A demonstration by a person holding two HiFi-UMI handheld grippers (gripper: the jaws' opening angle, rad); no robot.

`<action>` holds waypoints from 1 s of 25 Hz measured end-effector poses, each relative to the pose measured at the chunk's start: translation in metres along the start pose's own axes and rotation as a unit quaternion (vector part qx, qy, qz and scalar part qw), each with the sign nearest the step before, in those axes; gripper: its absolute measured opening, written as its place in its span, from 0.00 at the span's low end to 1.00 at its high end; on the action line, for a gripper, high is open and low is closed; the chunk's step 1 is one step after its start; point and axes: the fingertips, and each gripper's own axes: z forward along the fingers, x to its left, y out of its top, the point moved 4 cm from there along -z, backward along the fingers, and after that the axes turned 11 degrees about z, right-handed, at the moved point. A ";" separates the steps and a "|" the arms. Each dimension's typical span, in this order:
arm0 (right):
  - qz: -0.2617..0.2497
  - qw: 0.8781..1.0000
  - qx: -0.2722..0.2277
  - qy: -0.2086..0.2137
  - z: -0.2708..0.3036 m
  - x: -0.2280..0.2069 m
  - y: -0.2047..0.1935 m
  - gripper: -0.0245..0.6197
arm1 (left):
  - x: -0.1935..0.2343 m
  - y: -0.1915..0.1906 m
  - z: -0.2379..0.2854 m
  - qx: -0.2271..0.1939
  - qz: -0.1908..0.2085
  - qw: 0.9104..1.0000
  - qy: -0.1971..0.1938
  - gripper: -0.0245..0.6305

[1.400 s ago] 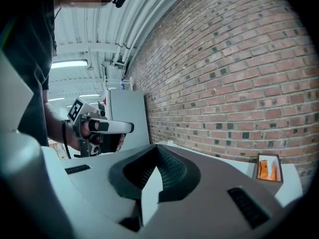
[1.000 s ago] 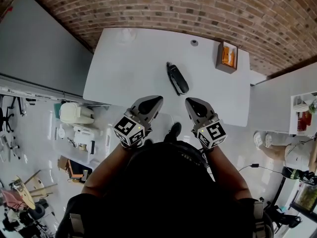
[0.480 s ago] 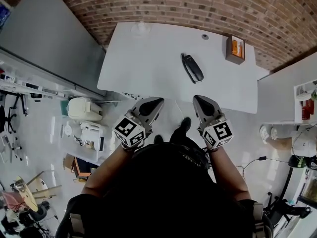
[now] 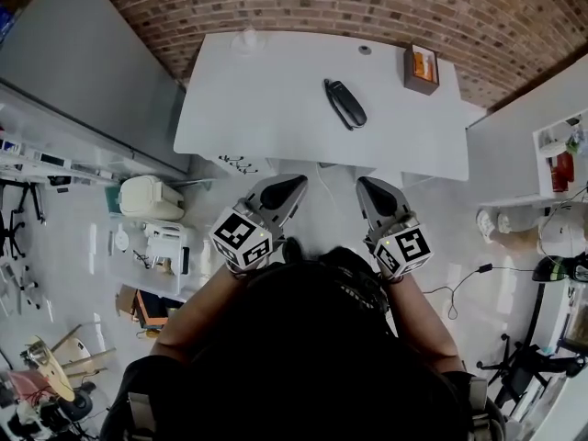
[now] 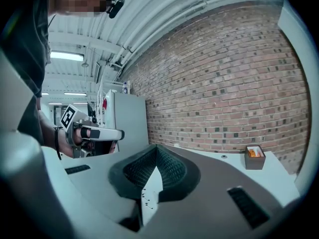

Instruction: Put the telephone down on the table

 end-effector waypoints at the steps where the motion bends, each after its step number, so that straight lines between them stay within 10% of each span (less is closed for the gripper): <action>1: -0.001 1.000 0.000 0.001 -0.006 0.000 0.000 0.06 | -0.006 0.002 0.002 -0.002 0.002 1.000 -0.001 0.05; 25: -0.012 0.998 0.014 0.066 -0.175 -0.009 -0.011 0.06 | -0.190 -0.001 0.029 -0.008 0.019 0.999 0.033 0.05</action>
